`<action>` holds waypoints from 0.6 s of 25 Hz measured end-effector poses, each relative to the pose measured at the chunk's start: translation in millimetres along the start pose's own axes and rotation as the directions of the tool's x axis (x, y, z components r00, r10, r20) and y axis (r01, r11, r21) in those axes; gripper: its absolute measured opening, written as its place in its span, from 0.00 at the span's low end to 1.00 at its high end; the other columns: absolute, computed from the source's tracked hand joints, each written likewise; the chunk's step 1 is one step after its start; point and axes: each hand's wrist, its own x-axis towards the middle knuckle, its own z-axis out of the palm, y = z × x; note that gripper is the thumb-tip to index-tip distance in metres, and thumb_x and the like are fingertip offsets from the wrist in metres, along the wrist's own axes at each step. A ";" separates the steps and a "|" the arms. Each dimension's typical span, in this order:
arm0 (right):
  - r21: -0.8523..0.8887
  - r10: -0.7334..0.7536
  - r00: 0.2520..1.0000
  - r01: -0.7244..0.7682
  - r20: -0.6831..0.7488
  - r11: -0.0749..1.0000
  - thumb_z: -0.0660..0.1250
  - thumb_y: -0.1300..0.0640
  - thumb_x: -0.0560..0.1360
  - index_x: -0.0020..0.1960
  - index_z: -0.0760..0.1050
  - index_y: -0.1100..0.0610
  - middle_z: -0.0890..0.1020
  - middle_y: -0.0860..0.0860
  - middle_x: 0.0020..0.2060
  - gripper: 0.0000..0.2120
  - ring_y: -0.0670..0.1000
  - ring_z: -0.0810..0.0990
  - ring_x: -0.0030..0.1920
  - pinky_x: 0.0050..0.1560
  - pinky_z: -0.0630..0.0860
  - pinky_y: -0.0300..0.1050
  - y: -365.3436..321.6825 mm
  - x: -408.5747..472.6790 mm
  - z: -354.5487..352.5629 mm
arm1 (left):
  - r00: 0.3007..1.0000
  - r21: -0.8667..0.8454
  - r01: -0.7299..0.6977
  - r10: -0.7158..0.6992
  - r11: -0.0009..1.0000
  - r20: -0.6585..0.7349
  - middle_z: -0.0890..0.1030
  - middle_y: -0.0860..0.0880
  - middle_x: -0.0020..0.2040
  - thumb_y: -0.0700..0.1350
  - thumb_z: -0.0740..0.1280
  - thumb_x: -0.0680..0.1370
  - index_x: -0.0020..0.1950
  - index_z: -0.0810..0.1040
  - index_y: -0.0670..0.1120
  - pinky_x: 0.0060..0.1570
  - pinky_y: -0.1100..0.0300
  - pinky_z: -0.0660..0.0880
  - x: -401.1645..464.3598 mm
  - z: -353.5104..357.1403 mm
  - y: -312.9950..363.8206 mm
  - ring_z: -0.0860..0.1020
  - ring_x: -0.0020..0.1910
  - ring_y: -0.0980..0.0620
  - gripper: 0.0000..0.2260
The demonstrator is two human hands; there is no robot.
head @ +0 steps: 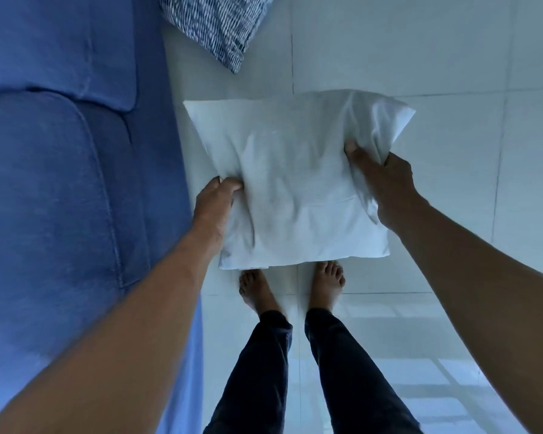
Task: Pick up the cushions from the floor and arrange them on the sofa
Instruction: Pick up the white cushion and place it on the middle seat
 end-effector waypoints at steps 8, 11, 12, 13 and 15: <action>0.043 -0.150 0.989 0.149 0.017 0.988 0.78 0.42 0.73 0.61 0.81 0.49 0.86 0.45 0.56 0.20 0.46 0.84 0.53 0.52 0.77 0.39 -138.5 -182.2 -43.1 | 0.973 -0.093 -0.228 0.231 0.969 0.025 0.83 0.48 0.55 0.46 0.67 0.83 0.65 0.79 0.49 0.47 0.56 0.77 -218.7 -87.3 87.1 0.79 0.50 0.52 0.10; 0.080 -0.219 0.974 0.215 0.051 0.973 0.77 0.43 0.74 0.55 0.81 0.47 0.86 0.40 0.51 0.13 0.42 0.84 0.54 0.57 0.78 0.40 -183.1 -255.2 -49.6 | 0.952 -0.119 -0.303 0.305 0.945 -0.005 0.81 0.45 0.54 0.48 0.67 0.81 0.65 0.78 0.45 0.44 0.57 0.75 -292.3 -128.7 109.4 0.78 0.50 0.50 0.14; 0.089 -0.242 0.969 0.236 0.057 0.968 0.77 0.42 0.73 0.52 0.83 0.48 0.88 0.41 0.50 0.13 0.43 0.85 0.55 0.61 0.79 0.43 -194.1 -276.4 -49.2 | 0.946 -0.134 -0.322 0.323 0.937 -0.020 0.80 0.45 0.52 0.47 0.67 0.80 0.64 0.79 0.43 0.42 0.58 0.74 -314.6 -142.0 113.2 0.77 0.48 0.50 0.14; 0.109 -0.255 0.965 0.246 0.070 0.963 0.79 0.41 0.72 0.52 0.84 0.48 0.89 0.41 0.51 0.14 0.43 0.86 0.56 0.65 0.78 0.46 -202.2 -294.4 -47.2 | 0.942 -0.153 -0.335 0.334 0.930 -0.035 0.79 0.46 0.49 0.47 0.67 0.80 0.62 0.79 0.42 0.40 0.58 0.73 -330.2 -152.0 113.7 0.76 0.45 0.50 0.13; 0.154 -0.315 0.941 0.295 0.125 0.943 0.80 0.39 0.68 0.54 0.86 0.48 0.89 0.41 0.54 0.20 0.44 0.86 0.59 0.70 0.77 0.49 -221.8 -325.4 -40.9 | 0.930 -0.189 -0.368 0.355 0.910 -0.097 0.78 0.47 0.44 0.47 0.69 0.80 0.55 0.80 0.43 0.38 0.57 0.72 -368.2 -178.8 119.7 0.74 0.41 0.50 0.09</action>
